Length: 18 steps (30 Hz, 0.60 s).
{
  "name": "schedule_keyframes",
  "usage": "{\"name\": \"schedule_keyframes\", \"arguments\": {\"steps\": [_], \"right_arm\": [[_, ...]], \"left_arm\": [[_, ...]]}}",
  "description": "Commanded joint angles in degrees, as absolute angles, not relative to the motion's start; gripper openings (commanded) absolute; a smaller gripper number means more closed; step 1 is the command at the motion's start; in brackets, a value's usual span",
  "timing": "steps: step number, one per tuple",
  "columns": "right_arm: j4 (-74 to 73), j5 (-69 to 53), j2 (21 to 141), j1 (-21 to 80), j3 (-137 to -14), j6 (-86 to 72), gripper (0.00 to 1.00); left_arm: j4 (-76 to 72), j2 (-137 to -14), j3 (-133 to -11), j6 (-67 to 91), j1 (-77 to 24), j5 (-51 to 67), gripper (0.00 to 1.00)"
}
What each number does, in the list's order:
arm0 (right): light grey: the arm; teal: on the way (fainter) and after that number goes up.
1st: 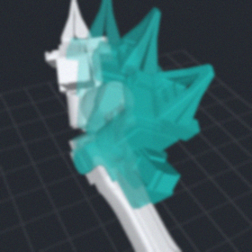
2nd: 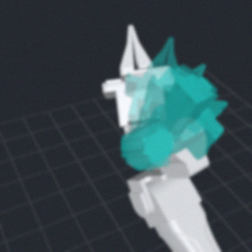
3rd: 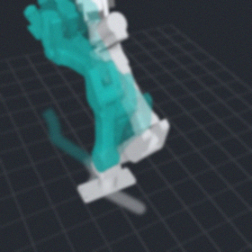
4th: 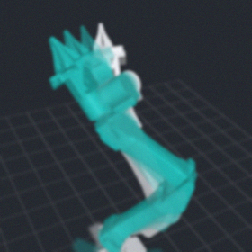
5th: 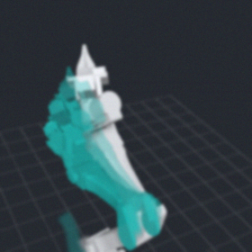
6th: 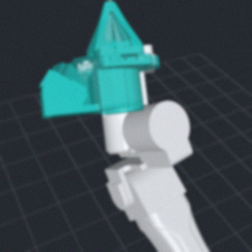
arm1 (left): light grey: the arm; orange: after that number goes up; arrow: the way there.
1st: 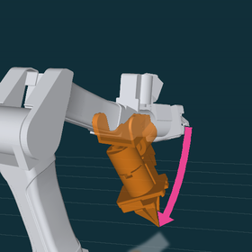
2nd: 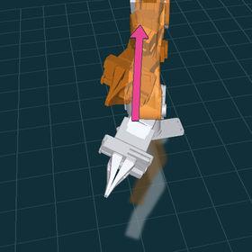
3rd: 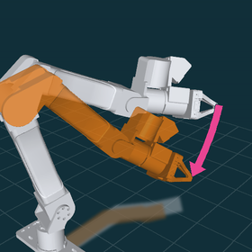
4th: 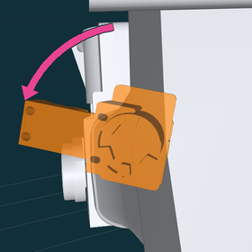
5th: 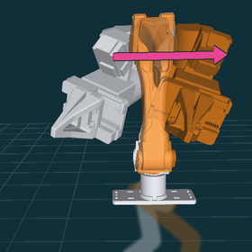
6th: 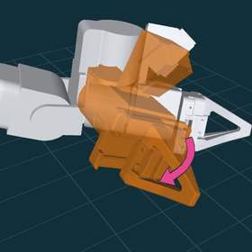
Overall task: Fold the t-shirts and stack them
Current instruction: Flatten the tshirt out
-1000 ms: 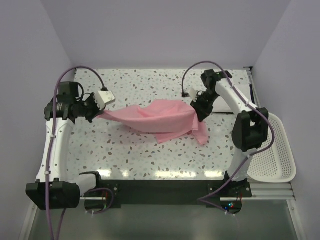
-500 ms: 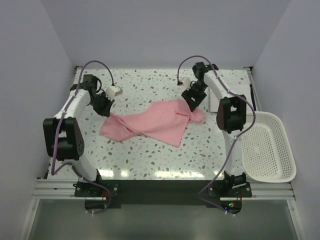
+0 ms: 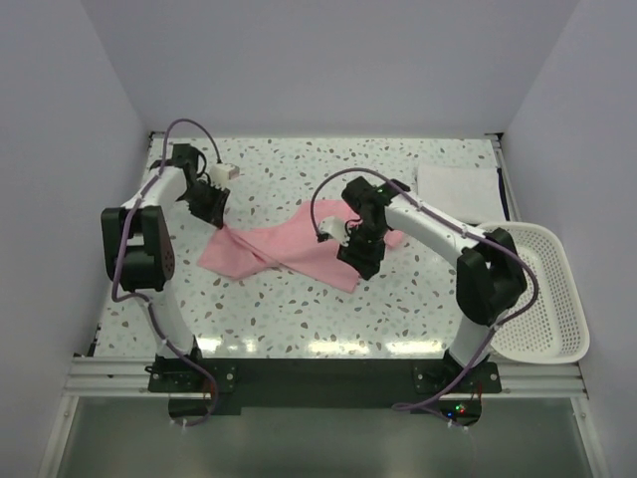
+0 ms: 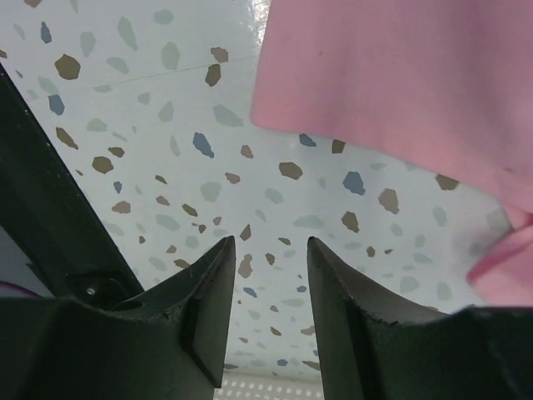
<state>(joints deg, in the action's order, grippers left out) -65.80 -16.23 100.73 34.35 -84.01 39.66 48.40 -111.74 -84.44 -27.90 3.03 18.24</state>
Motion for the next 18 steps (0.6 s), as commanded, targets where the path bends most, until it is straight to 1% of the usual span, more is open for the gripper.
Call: {"name": "schedule_keyframes", "arguments": {"steps": [1,3,5,9,12,16,18], "right_arm": [[-60.0,-15.3,102.6,35.3,-80.7,37.8,0.44],[-57.3,-14.2,102.5,37.0,-78.9,36.2,0.47],[-55.2,-12.7,102.6,38.8,-77.4,34.4,0.47],[-50.7,-10.3,103.8,41.7,-77.1,31.4,0.47],[-50.0,-9.3,104.8,43.9,-77.2,30.5,0.46],[-50.4,-9.0,107.8,45.8,-77.3,30.1,0.44],[-49.7,-7.9,108.5,46.6,-77.1,29.6,0.45]], "left_arm": [[49.0,-108.9,-86.8,-24.4,5.4,21.2,0.30],[49.4,-106.8,-84.4,-24.7,6.9,21.3,0.40],[50.3,-103.8,-82.5,-24.8,8.1,22.1,0.43],[50.6,-98.5,-76.7,-24.5,11.2,23.6,0.47],[50.2,-96.8,-73.6,-23.6,12.7,23.9,0.50],[50.1,-94.7,-71.4,-22.4,14.4,23.8,0.52],[50.1,-94.0,-70.5,-21.6,14.8,23.4,0.55]]}}
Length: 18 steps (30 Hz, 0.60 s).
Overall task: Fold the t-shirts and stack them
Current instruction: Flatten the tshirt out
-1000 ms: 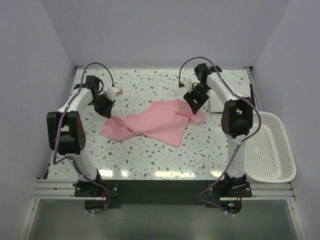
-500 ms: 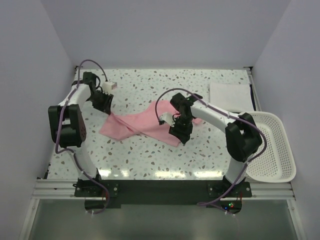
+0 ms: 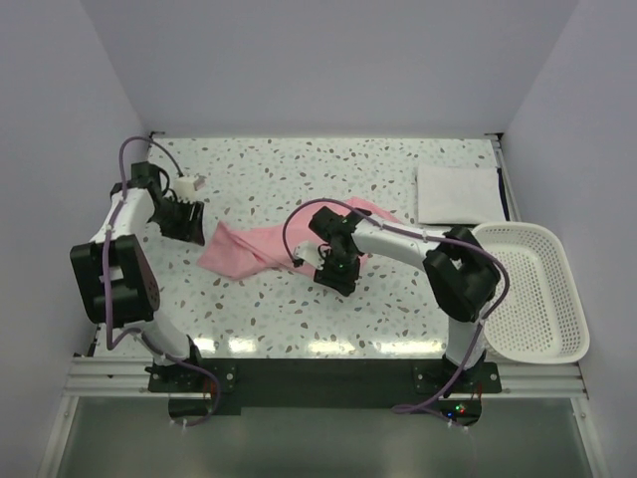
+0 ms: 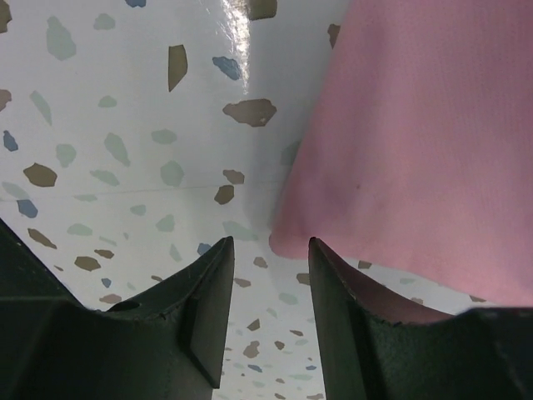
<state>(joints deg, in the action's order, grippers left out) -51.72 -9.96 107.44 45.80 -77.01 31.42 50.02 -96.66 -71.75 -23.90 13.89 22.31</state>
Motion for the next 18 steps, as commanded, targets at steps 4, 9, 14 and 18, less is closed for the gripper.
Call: {"name": "schedule_keyframes", "arguments": {"steps": [4,9,14,18], "right_arm": [[-47.1,-4.8,110.6,47.3,-75.9,29.5,0.47],[-44.3,-0.4,113.0,47.4,-74.0,30.0,0.34],[-44.3,-0.7,111.4,47.4,-72.2,29.7,0.00],[-45.2,-1.1,110.4,47.4,-73.3,29.2,0.00]], "left_arm": [[49.7,-92.7,-68.6,-20.7,14.9,23.1,0.58],[48.5,-91.7,-65.7,-21.1,14.9,20.6,0.59],[46.0,-90.4,-60.7,-22.9,14.4,16.3,0.58],[43.3,-91.3,-58.6,-22.8,14.0,15.6,0.57]]}}
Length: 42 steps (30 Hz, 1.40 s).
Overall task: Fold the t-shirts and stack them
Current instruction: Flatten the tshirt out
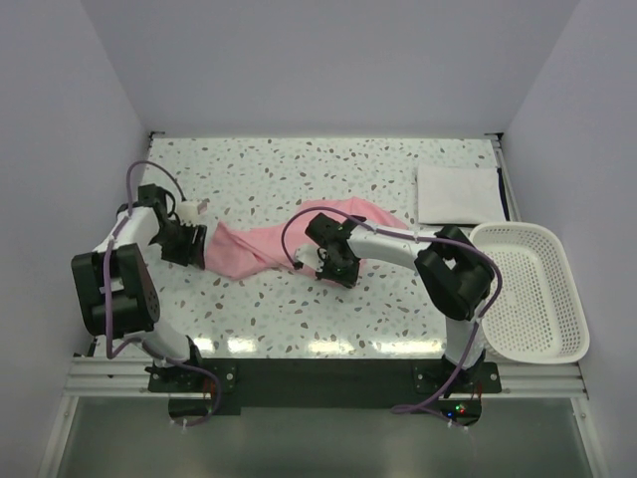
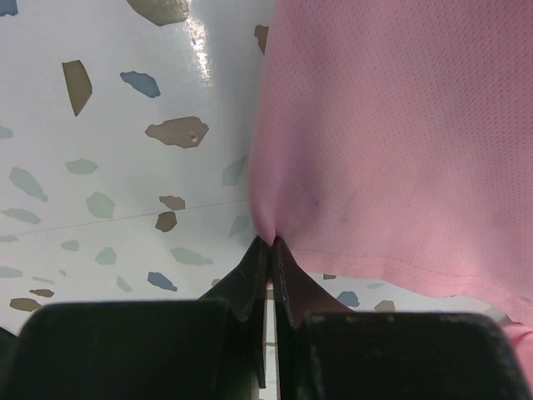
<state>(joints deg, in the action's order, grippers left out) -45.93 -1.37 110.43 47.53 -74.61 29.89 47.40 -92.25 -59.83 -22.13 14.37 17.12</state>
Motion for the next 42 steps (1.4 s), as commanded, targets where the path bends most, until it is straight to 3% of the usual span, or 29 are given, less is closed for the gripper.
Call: {"name": "schedule_keyframes", "arguments": {"steps": [1,8,12,18,19,21,27,31,34,42], "right_arm": [[-45.3,-1.3,110.3,47.5,-73.5,29.1,0.00],[-46.5,-1.9,109.2,47.2,-75.7,28.7,0.00],[-46.9,-1.7,109.0,46.7,-77.7,28.4,0.00],[-48.9,-2.5,108.6,43.1,-82.3,28.9,0.00],[-49.1,-2.5,108.5,42.5,-83.0,29.2,0.00],[-49.5,-2.1,107.6,41.0,-85.8,29.9,0.00],[-49.4,-1.6,106.5,32.5,-101.9,35.2,0.00],[-43.3,2.5,107.1,28.6,-111.9,37.6,0.00],[-37.0,4.7,107.1,26.6,-118.5,38.3,0.00],[-24.4,10.0,101.3,24.5,-123.8,37.4,0.00]], "left_arm": [[42.9,-91.7,-58.4,-22.3,13.4,15.4,0.57],[38.0,-96.0,-57.6,-20.0,10.9,13.5,0.56],[36.8,-98.9,-58.1,-18.5,10.2,14.1,0.49],[39.0,-99.6,-60.3,-18.3,10.4,14.9,0.17],[39.4,-99.4,-61.7,-18.3,10.5,14.9,0.07],[40.5,-99.0,-64.1,-18.5,10.9,14.9,0.00],[44.6,-100.8,-87.7,-21.4,12.1,12.7,0.00],[46.1,-103.8,-108.6,-22.7,12.1,12.9,0.00],[44.4,-103.6,-116.3,-23.1,12.1,11.6,0.00],[22.9,-89.7,-108.9,-27.7,12.1,6.0,0.00]]}}
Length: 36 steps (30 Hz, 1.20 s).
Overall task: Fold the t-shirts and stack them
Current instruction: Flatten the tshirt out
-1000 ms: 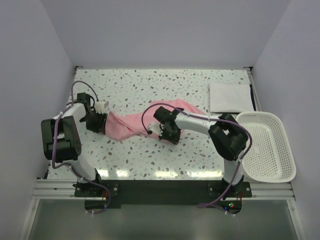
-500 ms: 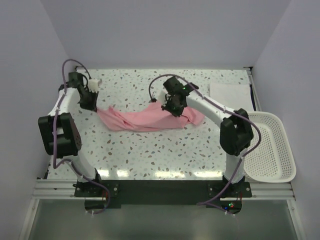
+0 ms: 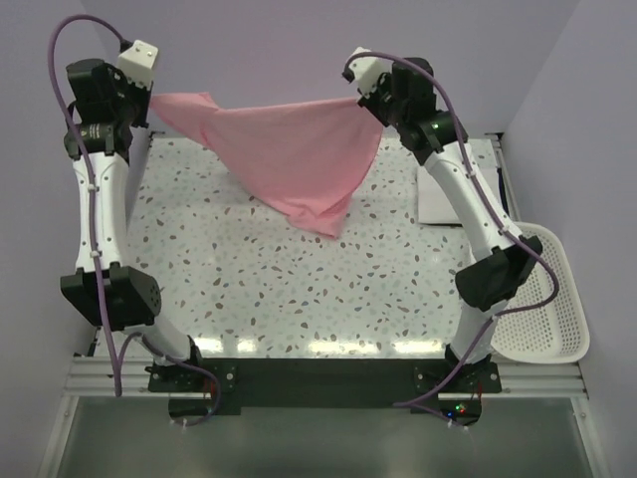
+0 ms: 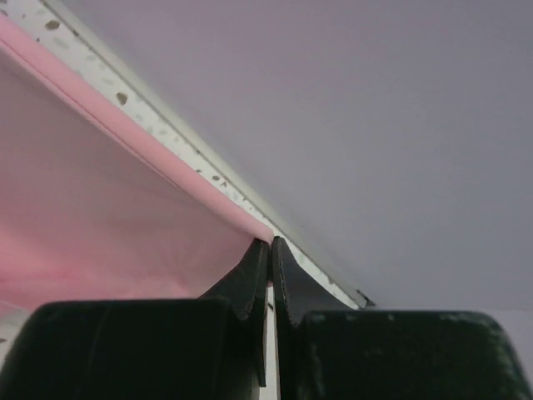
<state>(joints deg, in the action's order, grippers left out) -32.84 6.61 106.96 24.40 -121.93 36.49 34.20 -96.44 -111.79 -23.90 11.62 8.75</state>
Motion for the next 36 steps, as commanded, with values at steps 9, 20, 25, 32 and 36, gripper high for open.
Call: {"name": "schedule_keyframes", "arguments": {"steps": [9,20,25,32,36], "right_arm": [[-21.4,13.4,93.5,24.6,-120.4,38.5,0.00],[-27.9,9.3,82.0,26.5,-117.1,35.2,0.00],[-29.7,7.7,74.1,27.4,-114.2,32.4,0.00],[-33.5,5.8,65.7,27.3,-116.2,28.9,0.00],[-33.8,4.7,63.3,27.2,-116.1,29.0,0.00]], "left_arm": [[32.2,-85.2,-113.7,-32.4,11.3,4.1,0.00],[22.3,-71.0,-102.1,-28.3,12.3,0.2,0.00],[17.6,-62.5,-99.8,-28.5,12.3,0.2,0.00],[4.7,-48.7,-88.7,-34.4,12.2,-2.2,0.00],[0.8,-46.3,-87.8,-36.0,12.1,-5.4,0.00]]}}
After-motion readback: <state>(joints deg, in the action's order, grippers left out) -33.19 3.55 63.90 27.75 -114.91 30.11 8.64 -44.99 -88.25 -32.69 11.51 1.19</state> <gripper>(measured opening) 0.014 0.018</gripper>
